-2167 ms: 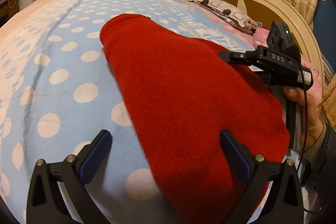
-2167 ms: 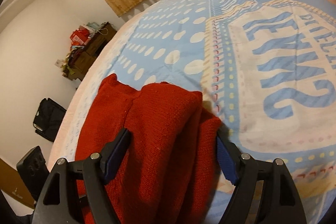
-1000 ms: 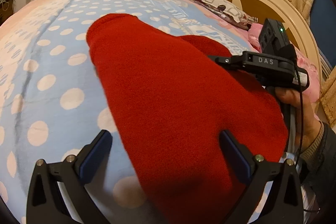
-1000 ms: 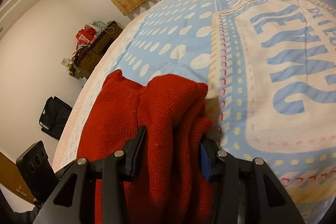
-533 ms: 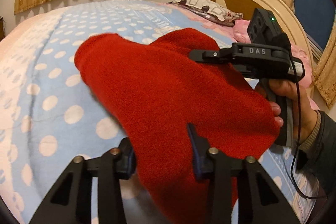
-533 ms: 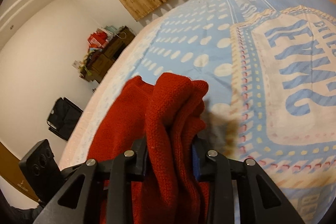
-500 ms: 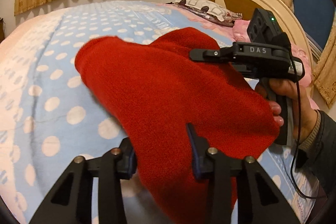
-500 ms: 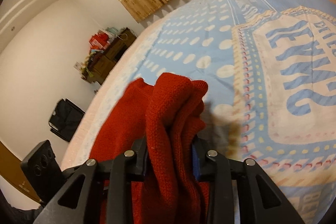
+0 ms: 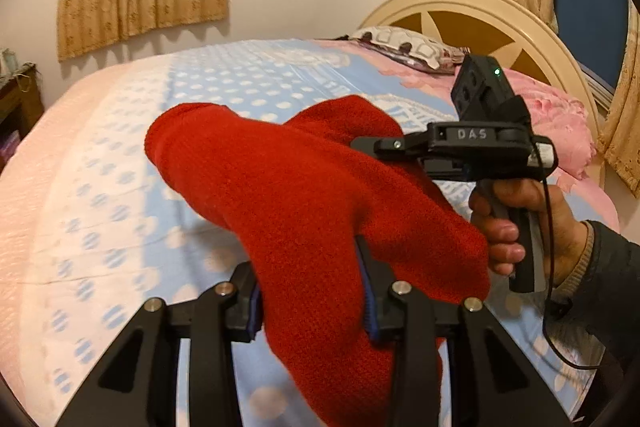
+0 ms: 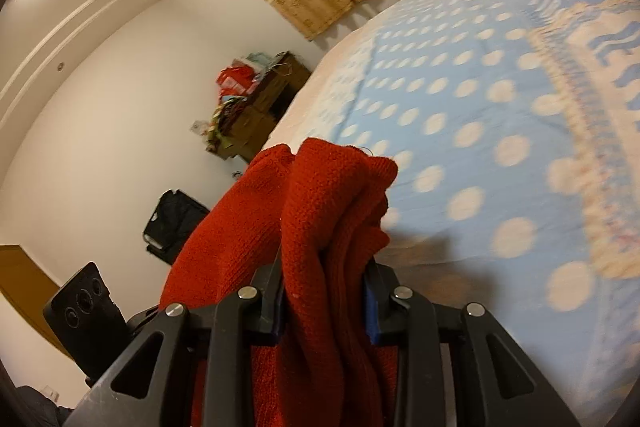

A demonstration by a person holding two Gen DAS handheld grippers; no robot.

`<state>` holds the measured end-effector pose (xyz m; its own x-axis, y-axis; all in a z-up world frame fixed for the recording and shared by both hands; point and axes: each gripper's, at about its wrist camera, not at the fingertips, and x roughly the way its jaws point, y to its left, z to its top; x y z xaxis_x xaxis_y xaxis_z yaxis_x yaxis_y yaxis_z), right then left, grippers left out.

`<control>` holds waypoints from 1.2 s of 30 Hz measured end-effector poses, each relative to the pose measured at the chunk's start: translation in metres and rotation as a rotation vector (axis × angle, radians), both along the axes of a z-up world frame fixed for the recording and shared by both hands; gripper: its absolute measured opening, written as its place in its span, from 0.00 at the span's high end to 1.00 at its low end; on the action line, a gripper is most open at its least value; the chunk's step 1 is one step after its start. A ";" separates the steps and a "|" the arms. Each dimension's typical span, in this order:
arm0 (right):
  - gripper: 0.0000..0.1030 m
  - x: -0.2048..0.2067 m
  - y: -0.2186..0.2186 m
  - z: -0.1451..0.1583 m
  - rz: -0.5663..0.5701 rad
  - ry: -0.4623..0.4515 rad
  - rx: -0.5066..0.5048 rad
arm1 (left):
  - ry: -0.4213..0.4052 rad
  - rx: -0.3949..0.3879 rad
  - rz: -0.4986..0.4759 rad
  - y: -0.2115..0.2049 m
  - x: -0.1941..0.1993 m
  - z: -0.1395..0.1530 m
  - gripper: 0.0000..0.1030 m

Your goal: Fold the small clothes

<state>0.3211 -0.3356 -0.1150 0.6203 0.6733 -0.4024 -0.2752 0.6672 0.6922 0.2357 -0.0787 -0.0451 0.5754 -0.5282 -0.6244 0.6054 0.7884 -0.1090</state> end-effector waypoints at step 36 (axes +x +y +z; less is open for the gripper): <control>0.71 0.040 0.224 -0.016 0.299 0.052 -0.025 | 0.022 -0.047 0.291 0.144 -0.032 -0.023 0.62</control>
